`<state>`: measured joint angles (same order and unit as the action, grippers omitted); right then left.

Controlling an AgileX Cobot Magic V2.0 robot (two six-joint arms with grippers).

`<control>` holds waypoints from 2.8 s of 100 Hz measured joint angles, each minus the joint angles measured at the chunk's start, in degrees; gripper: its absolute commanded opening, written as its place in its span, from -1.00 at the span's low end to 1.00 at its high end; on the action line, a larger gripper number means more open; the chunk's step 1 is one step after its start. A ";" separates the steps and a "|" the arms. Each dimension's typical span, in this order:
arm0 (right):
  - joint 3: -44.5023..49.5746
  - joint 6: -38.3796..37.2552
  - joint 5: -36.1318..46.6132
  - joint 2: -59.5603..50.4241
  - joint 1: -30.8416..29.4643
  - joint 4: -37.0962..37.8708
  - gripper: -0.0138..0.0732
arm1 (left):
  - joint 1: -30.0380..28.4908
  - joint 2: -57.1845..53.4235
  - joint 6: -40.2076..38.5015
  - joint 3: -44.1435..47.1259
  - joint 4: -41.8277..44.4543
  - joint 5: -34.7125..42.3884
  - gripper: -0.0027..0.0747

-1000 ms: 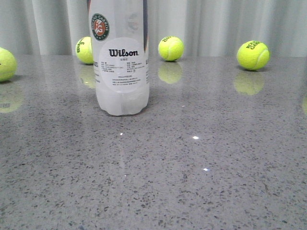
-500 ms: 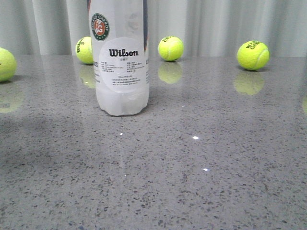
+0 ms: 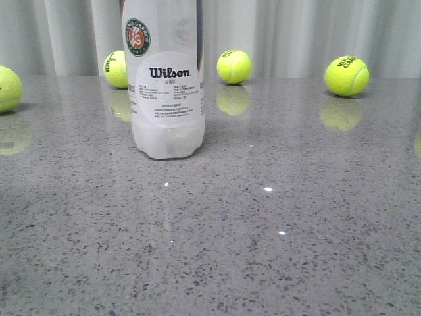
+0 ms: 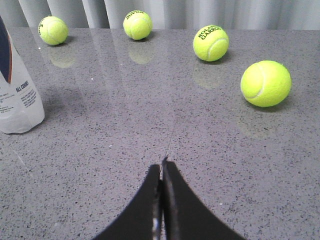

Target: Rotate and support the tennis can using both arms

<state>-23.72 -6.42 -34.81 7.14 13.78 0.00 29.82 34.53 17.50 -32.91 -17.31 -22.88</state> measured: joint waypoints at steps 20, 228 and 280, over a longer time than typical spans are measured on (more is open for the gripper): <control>0.00 0.00 0.00 0.00 0.00 0.00 -0.81 | -0.22 -3.61 0.00 3.03 2.78 1.44 -0.99; 0.00 0.12 0.00 0.00 0.00 0.00 -0.81 | -26.98 -34.76 -13.53 32.69 13.43 16.17 -0.99; 5.75 0.12 12.22 0.00 -5.29 1.09 -0.81 | -26.98 -34.76 -13.53 32.69 13.43 16.17 -0.98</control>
<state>-17.97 -6.31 -22.58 7.14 8.49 1.09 2.84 -0.23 3.96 -0.22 -3.88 -6.71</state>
